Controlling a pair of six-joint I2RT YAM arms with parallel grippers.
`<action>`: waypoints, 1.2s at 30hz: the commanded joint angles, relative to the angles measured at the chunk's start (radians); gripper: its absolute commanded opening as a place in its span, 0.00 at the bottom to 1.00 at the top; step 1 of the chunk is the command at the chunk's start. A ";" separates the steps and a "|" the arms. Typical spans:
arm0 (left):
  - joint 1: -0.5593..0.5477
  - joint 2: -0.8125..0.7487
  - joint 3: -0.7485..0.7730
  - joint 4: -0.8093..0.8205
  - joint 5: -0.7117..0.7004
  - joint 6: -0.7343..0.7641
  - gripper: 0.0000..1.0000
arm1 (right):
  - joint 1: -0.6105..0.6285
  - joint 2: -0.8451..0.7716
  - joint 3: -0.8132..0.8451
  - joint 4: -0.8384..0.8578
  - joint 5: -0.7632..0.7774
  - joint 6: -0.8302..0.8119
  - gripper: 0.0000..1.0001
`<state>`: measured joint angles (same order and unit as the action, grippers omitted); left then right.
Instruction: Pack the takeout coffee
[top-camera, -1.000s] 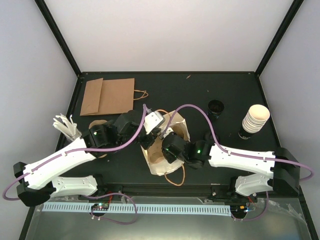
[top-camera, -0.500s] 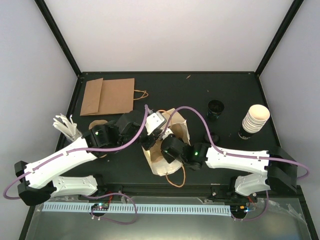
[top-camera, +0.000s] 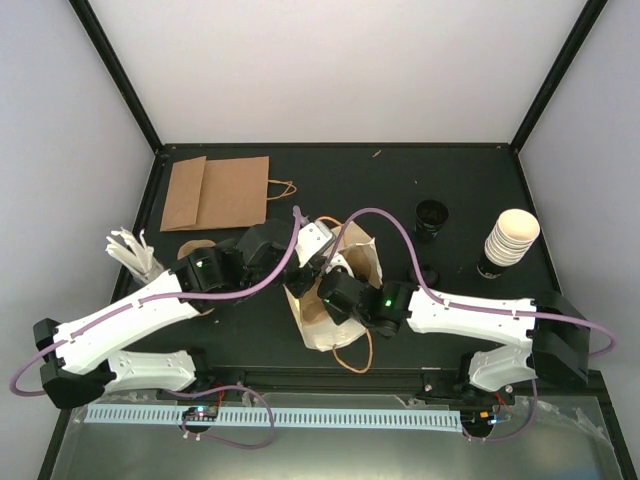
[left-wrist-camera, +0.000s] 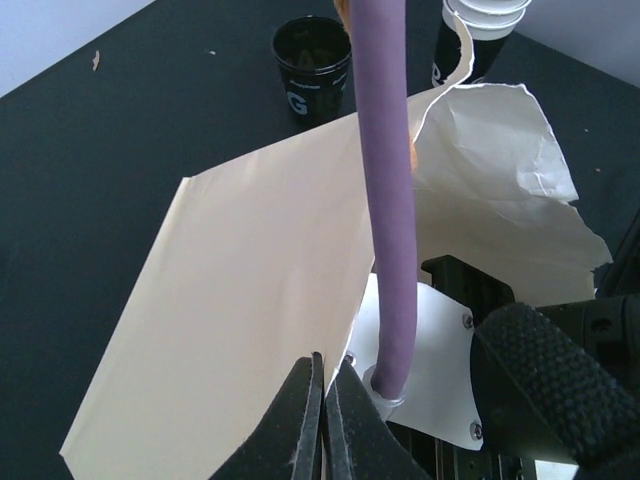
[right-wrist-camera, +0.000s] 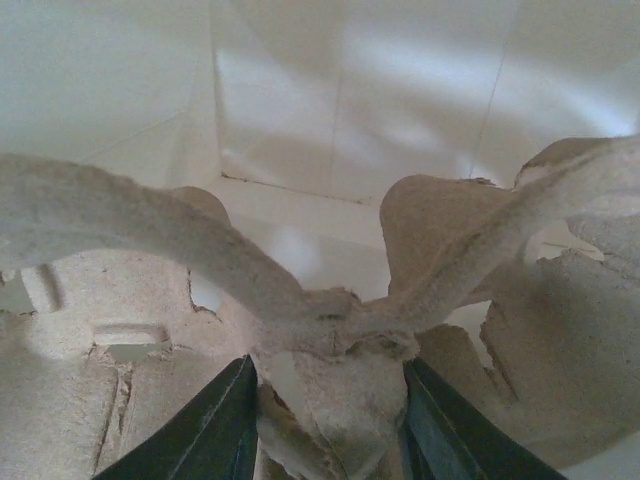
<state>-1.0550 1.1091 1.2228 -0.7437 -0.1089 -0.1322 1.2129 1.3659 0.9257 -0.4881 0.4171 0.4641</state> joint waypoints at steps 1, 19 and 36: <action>-0.016 0.014 0.050 0.046 0.039 -0.045 0.02 | -0.002 0.013 0.023 -0.025 0.019 0.115 0.38; -0.017 0.012 0.070 0.056 0.013 -0.098 0.02 | 0.001 -0.015 -0.009 0.040 0.066 0.308 0.34; -0.016 -0.002 0.082 0.076 0.107 -0.102 0.02 | 0.027 -0.007 -0.196 0.325 0.208 0.059 0.36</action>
<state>-1.0565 1.1263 1.2419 -0.7525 -0.0818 -0.2123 1.2392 1.3819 0.7811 -0.2756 0.5545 0.6106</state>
